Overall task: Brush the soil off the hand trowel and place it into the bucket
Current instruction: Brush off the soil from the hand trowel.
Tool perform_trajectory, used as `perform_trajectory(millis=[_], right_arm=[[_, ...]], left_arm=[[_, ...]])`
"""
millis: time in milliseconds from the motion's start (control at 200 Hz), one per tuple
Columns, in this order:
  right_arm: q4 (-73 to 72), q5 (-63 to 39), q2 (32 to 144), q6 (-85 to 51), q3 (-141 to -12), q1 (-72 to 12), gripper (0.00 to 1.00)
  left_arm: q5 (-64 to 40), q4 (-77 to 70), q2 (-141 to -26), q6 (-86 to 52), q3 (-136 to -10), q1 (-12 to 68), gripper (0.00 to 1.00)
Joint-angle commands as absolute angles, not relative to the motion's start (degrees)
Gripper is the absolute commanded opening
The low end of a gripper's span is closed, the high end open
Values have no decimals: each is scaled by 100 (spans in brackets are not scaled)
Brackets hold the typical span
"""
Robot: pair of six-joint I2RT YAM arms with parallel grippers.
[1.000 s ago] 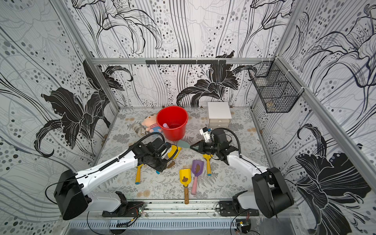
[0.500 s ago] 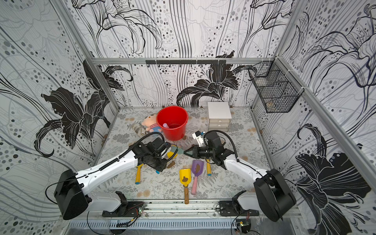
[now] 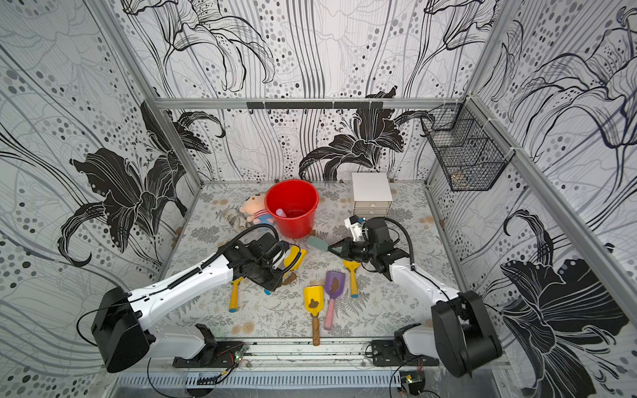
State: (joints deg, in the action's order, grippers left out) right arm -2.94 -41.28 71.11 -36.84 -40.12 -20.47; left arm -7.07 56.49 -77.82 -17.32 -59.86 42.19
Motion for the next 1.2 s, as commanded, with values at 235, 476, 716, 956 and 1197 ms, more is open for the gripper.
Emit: perform_trajectory(millis=[235, 476, 716, 956, 1197], right_arm=[[1475, -1009, 5583, -332, -4043, -3474, 0], [624, 470, 5727, 1414, -3599, -4891, 0], [-588, 1931, 6341, 3479, -3283, -6328, 0], [-1502, 2364, 7046, 4527, -3283, -6959, 0], [-1238, 3551, 7331, 4418, -3416, -6961, 0]], left_arm=[[-1408, 6308, -7674, -1513, -6538, 3578, 0], [-1442, 7158, -7722, -1505, -7009, 3496, 0], [-1455, 7632, -7761, -1404, -7285, 3638, 0], [-1556, 7880, -7926, -1318, -7264, 4033, 0], [-1584, 7918, -7883, -1327, -7299, 4057, 0]])
